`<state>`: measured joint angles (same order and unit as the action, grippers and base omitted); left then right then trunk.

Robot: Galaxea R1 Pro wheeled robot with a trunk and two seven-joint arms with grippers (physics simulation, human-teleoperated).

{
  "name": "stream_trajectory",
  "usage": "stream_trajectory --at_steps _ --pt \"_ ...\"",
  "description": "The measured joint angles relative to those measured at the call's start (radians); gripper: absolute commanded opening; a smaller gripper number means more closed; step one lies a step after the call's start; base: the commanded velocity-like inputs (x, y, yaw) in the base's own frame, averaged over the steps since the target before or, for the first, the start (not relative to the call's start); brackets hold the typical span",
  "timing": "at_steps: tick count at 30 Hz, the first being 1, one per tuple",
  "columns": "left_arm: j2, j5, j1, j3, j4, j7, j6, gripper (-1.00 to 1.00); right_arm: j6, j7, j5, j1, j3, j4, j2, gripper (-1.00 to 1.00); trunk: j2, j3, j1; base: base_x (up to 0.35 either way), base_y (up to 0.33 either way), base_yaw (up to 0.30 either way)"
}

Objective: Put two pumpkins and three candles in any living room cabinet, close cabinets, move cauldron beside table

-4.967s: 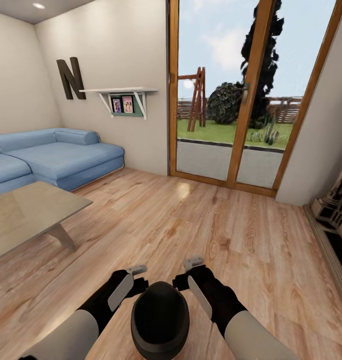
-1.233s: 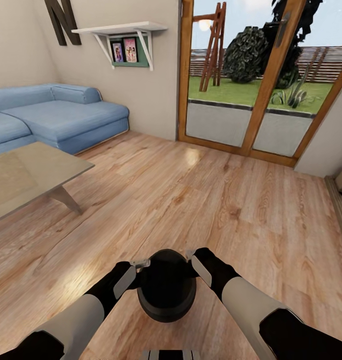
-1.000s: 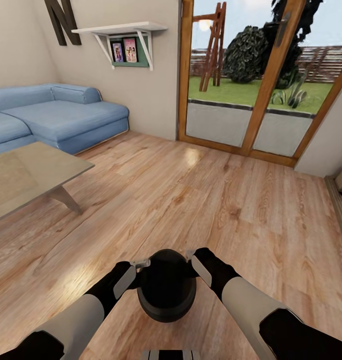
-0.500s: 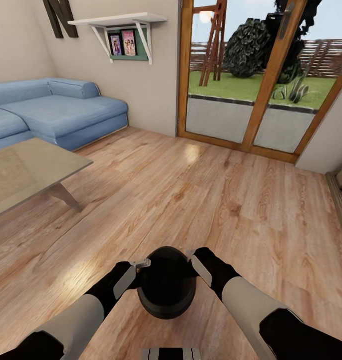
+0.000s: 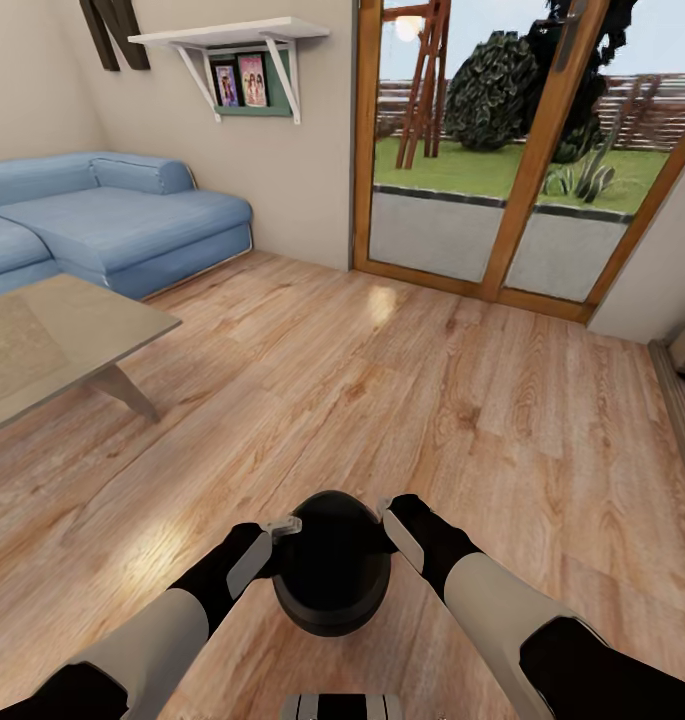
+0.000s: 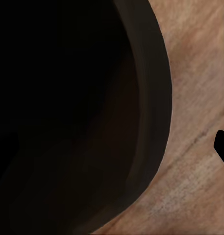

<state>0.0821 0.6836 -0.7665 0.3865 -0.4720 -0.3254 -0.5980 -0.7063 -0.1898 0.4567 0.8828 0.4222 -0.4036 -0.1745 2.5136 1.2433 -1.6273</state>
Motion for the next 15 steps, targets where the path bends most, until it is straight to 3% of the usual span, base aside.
stream_trajectory --at_steps 15 --pt "0.0 0.0 0.0 0.0 0.0 0.0 0.0 1.0 0.0 -0.001 0.001 0.0 0.0 0.0 0.0 1.0 0.003 0.054 -0.006 0.0 0.0 0.0"
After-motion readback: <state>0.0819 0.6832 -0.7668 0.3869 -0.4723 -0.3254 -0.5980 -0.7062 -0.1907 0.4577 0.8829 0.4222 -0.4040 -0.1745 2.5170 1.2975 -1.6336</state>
